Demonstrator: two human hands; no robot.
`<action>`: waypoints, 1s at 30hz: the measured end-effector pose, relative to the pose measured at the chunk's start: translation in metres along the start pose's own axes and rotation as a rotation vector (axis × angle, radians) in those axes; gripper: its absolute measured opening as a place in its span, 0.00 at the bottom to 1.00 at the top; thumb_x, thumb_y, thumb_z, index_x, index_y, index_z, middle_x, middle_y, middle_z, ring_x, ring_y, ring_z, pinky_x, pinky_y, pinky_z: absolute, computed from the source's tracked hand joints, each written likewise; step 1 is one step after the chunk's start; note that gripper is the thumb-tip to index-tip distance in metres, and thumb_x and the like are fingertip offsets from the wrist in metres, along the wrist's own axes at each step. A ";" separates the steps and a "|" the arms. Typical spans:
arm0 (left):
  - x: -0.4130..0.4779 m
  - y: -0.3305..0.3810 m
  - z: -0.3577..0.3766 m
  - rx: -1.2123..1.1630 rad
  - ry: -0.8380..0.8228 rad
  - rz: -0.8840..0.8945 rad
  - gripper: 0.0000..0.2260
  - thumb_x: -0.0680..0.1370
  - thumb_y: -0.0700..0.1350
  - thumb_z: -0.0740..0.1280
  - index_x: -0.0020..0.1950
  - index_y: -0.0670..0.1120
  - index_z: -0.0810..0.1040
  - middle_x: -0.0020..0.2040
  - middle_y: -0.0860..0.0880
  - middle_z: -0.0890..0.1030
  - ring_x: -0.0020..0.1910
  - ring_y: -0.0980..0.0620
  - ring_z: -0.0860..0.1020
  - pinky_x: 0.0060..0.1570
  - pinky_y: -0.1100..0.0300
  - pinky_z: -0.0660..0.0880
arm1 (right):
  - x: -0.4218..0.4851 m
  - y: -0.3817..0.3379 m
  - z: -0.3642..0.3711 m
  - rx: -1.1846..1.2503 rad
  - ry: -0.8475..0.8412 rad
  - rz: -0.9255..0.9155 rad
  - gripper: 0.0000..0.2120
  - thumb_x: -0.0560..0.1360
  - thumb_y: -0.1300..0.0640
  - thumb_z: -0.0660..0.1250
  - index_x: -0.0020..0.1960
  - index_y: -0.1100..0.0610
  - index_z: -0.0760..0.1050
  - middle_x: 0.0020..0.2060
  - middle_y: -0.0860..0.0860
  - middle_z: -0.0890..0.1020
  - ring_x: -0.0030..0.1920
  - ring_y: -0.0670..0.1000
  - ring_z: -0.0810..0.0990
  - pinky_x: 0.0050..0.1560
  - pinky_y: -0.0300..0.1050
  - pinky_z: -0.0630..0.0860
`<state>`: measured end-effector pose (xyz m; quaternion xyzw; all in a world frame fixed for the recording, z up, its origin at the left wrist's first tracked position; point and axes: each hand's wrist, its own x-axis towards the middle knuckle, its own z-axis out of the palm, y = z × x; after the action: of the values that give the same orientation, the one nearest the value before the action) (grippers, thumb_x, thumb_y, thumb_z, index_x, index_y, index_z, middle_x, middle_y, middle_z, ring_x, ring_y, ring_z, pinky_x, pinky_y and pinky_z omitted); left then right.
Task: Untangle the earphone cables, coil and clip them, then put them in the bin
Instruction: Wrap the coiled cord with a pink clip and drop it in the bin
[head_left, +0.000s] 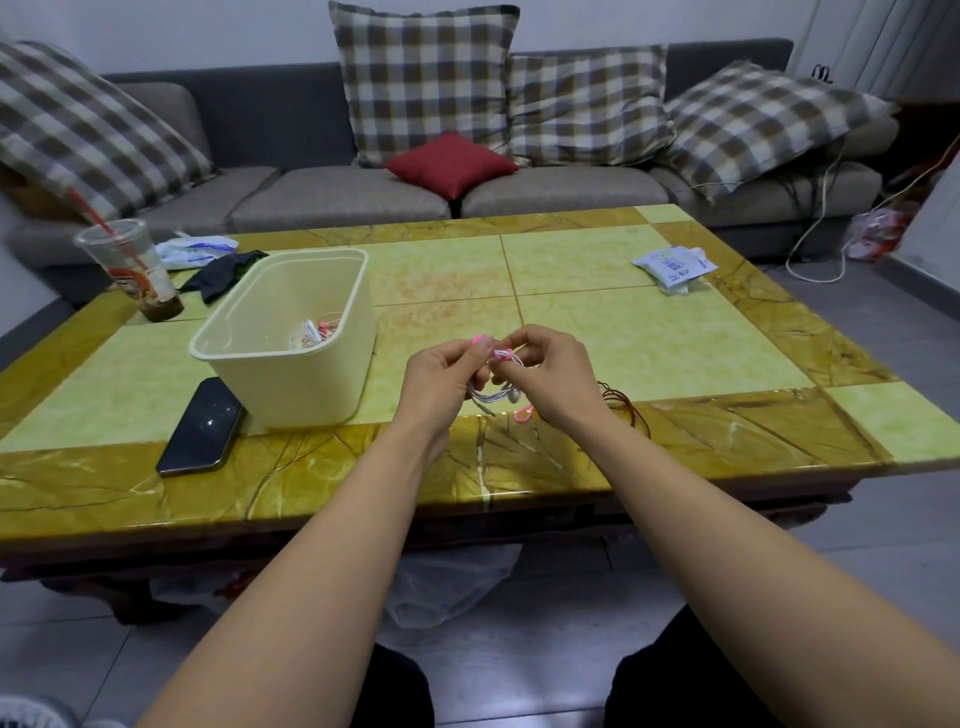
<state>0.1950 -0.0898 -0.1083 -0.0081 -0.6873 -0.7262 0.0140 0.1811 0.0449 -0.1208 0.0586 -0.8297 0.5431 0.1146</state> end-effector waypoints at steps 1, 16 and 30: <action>0.000 0.000 0.000 0.001 0.004 -0.005 0.12 0.79 0.46 0.67 0.55 0.38 0.83 0.27 0.54 0.72 0.28 0.59 0.68 0.41 0.64 0.71 | -0.001 -0.001 0.000 0.023 -0.020 0.021 0.05 0.73 0.53 0.73 0.46 0.52 0.80 0.33 0.47 0.85 0.34 0.44 0.83 0.42 0.48 0.78; 0.000 -0.001 0.002 0.053 -0.036 -0.005 0.10 0.81 0.44 0.64 0.50 0.39 0.81 0.34 0.50 0.80 0.28 0.58 0.72 0.35 0.67 0.71 | 0.004 -0.002 -0.005 0.647 -0.033 0.263 0.14 0.73 0.60 0.73 0.58 0.61 0.76 0.47 0.54 0.87 0.52 0.55 0.84 0.60 0.55 0.76; 0.000 -0.003 -0.004 0.090 0.074 -0.039 0.09 0.78 0.44 0.69 0.48 0.37 0.82 0.36 0.48 0.84 0.30 0.57 0.72 0.37 0.63 0.72 | 0.001 -0.001 -0.008 0.437 -0.090 0.092 0.05 0.74 0.63 0.72 0.49 0.60 0.82 0.41 0.51 0.85 0.40 0.39 0.82 0.42 0.30 0.75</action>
<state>0.1946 -0.0933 -0.1119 0.0329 -0.7183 -0.6945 0.0254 0.1813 0.0518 -0.1161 0.0682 -0.6984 0.7115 0.0370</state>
